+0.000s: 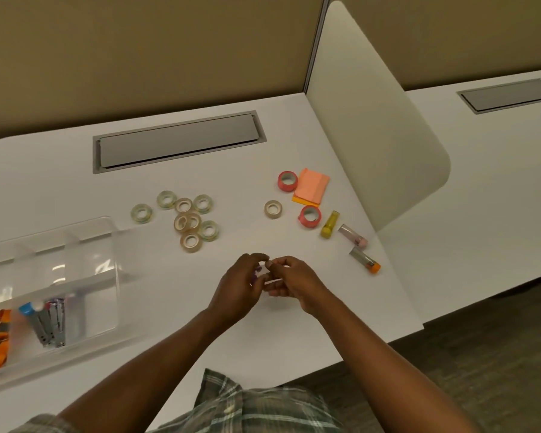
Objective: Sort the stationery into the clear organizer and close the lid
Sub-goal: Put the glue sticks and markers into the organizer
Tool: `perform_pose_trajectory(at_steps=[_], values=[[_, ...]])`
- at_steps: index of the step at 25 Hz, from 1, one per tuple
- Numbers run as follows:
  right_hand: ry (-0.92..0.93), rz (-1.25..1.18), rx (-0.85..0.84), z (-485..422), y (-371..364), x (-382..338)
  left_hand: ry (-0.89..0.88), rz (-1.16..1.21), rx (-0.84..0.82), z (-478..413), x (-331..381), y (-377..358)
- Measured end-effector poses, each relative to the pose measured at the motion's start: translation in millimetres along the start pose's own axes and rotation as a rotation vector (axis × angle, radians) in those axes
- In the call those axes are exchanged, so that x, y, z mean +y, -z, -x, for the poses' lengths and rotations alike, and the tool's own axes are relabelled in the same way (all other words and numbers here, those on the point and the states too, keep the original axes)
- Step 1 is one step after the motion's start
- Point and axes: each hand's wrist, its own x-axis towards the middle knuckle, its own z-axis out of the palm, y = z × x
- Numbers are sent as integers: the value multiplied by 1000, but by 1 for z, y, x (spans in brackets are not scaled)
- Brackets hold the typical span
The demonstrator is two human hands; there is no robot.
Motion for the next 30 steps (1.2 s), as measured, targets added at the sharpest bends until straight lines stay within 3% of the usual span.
perform_pose_trajectory(at_steps=[2,5,6,8,12,18,23,30], values=[[135,264,197,-6,17,2,76,24,26,-8,5,0],[481,740,765,-19,61,12,192,82,37,-11,6,4],[490,825,870,-22,78,16,219,91,37,-10,5,5],[322,894,922,-26,108,25,268,103,32,-7,0,6],[116,990,915,-24,133,48,312,126,38,0,-8,11],[260,1005,906,-19,105,53,348,153,54,12,-17,24],[440,636,653,-11,43,40,420,190,50,31,-31,44],[377,105,152,6,-93,-2,511,360,162,73,-72,100]])
